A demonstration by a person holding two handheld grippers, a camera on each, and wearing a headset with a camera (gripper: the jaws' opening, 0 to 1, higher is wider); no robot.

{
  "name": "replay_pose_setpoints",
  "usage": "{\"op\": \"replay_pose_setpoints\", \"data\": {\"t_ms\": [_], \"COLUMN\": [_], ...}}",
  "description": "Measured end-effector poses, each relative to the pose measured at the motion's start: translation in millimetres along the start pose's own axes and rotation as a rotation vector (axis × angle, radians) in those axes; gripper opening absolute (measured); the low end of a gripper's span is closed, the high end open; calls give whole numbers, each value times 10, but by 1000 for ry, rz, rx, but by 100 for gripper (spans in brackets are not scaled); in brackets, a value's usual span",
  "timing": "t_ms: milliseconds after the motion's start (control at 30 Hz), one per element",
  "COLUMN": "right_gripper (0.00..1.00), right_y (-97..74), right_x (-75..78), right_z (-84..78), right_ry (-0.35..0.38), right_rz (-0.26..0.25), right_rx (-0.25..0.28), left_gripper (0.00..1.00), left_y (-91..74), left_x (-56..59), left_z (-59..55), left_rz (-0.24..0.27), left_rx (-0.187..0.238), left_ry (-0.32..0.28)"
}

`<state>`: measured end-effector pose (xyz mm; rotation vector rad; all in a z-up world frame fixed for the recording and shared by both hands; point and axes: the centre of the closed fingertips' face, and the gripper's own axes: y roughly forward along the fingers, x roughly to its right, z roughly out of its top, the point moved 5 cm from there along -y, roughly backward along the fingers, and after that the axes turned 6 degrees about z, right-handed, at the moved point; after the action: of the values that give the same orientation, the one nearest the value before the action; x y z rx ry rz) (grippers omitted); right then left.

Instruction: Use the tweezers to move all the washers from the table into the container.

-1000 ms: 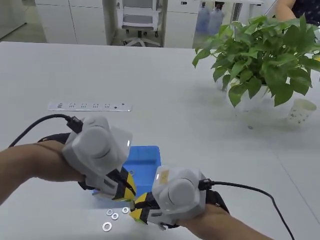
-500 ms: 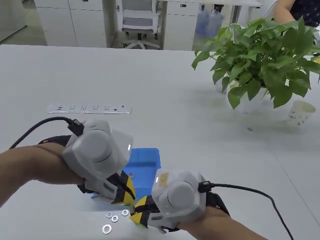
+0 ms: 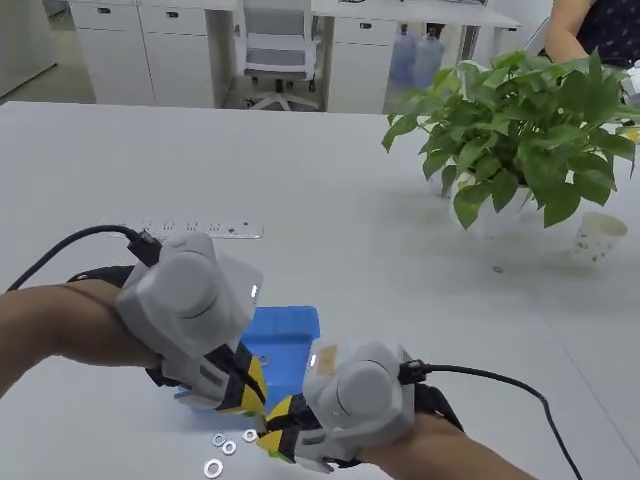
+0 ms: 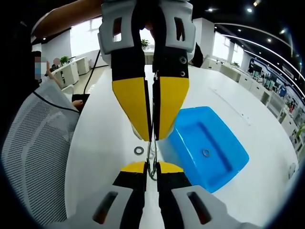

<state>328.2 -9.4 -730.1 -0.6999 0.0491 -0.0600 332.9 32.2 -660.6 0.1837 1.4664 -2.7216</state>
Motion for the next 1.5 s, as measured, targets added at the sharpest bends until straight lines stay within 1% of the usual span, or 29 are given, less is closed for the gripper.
{"op": "replay_pose_setpoints", "data": {"t_ms": [167,300,467,533,800,1200,1367,1500], "right_gripper": [8,8,8,8,8,8,8,8], "right_y": [-42,-77,-122,-148,-217,-256,-268,-251], "right_x": [1,1,23,47,171,393,539,635], "right_z": [61,114,207,244,348,405,439,438], "right_ry": [-5,1,-4,-12,-26,-62,-72,-80], "right_rz": [7,11,13,7,-5,-20,-31,-36], "right_rx": [-7,-1,2,3,7,-9,-8,-10], "left_gripper": [6,6,6,6,6,6,6,6], "left_y": [-56,-125,-207,-247,-339,-370,-385,-367], "left_x": [-6,-22,-66,-94,-215,-408,-513,-604], "left_z": [23,53,98,118,174,186,202,184], "left_rz": [3,6,2,5,15,46,68,87], "left_rx": [3,4,-10,-11,-12,-1,3,3], "left_ry": [-6,-10,-7,-5,8,8,15,16]}}
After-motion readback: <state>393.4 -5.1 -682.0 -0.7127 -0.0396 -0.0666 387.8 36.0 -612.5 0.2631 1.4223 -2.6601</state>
